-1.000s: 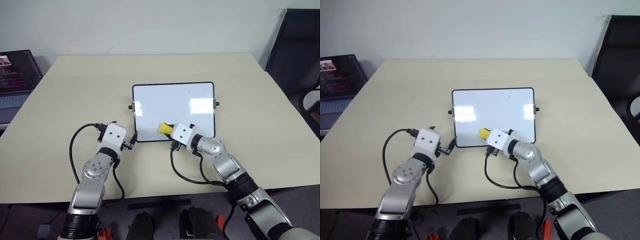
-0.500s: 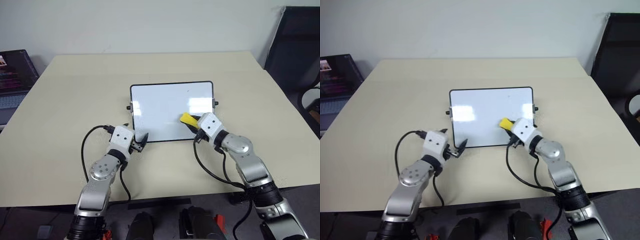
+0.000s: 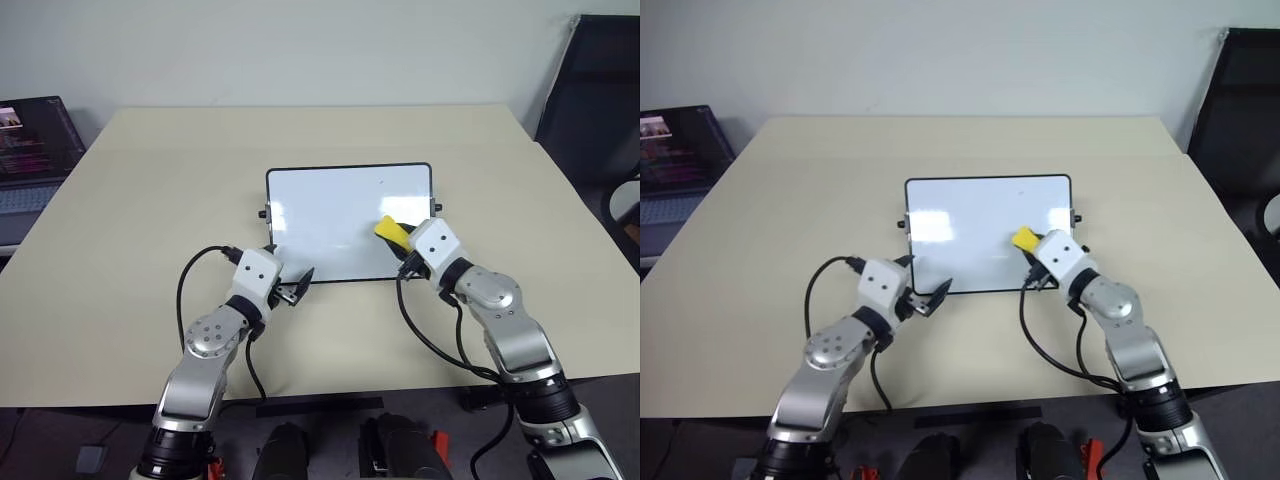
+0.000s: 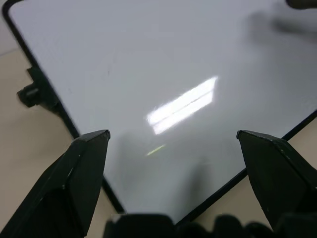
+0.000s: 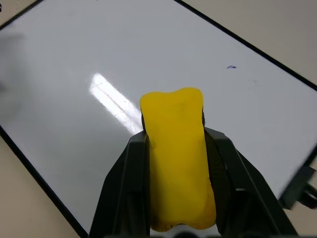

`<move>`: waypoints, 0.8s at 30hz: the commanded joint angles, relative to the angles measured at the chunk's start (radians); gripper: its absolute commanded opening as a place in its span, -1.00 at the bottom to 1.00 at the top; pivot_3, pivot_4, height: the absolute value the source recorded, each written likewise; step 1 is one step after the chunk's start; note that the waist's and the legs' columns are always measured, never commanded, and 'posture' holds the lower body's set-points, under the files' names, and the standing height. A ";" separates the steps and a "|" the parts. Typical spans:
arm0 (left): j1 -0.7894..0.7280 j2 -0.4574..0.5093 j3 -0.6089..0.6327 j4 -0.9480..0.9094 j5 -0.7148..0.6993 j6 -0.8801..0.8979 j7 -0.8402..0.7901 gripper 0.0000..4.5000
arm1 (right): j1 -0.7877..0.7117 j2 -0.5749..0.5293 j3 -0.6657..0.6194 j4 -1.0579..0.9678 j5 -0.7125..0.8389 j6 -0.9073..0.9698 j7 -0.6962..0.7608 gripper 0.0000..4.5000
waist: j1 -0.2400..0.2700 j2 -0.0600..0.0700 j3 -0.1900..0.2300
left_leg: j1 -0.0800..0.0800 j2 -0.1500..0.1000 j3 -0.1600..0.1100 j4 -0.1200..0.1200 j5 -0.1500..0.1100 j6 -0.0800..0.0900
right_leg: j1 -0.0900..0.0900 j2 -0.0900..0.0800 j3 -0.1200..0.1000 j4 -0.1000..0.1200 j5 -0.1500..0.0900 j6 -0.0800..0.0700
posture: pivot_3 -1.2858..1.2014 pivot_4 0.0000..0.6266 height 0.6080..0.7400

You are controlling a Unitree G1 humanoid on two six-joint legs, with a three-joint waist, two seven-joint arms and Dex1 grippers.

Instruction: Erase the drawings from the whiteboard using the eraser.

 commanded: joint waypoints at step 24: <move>-0.278 0.031 -0.168 0.251 -0.180 -0.194 -0.524 1.00 | 0.089 0.019 -0.408 -0.102 0.171 0.576 -0.159 -0.48 | -0.007 0.001 0.001 | 0.000 0.000 0.000 0.000 0.000 0.000 | 0.000 0.001 0.000 0.001 0.000 0.000 | 0.03 -0.52 1.00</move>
